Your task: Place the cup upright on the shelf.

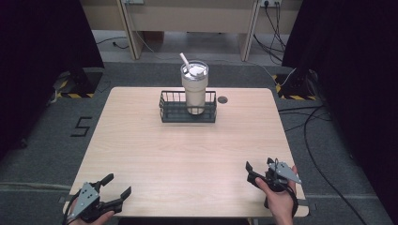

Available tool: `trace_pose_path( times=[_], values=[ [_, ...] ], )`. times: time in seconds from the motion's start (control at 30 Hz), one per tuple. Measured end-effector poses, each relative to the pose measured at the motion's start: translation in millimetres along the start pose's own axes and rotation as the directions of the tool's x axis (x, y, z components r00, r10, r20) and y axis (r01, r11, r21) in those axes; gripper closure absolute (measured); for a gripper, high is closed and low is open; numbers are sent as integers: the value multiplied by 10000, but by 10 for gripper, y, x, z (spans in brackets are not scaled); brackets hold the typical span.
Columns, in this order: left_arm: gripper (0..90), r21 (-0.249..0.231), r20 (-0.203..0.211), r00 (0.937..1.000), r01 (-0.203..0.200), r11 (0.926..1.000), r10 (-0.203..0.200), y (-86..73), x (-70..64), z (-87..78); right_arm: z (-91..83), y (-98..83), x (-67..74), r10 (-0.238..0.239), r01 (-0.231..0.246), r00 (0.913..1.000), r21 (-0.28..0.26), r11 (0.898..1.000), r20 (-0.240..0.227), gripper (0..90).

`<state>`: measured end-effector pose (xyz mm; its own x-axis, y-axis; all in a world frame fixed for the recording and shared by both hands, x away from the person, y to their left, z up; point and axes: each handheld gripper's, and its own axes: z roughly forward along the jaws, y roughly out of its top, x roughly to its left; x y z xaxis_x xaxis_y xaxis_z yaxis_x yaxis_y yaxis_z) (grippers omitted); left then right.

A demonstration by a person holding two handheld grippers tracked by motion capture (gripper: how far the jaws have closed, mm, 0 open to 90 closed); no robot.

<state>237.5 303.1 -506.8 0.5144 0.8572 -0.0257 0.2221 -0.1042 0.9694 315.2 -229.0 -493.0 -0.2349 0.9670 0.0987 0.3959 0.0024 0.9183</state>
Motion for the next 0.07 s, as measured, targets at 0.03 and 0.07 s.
trace_pose_path(
  times=[0.03,0.07],
  values=[
    [169,-21,-4,10000,5,10000,-5,1,0,3,-4,-3,-4,1,-1,10000,9,10000,18,147],
    [168,-21,-12,10000,0,10000,0,4,0,4,-7,-2,-9,-29,29,10000,28,10000,1,147]
  ],
)
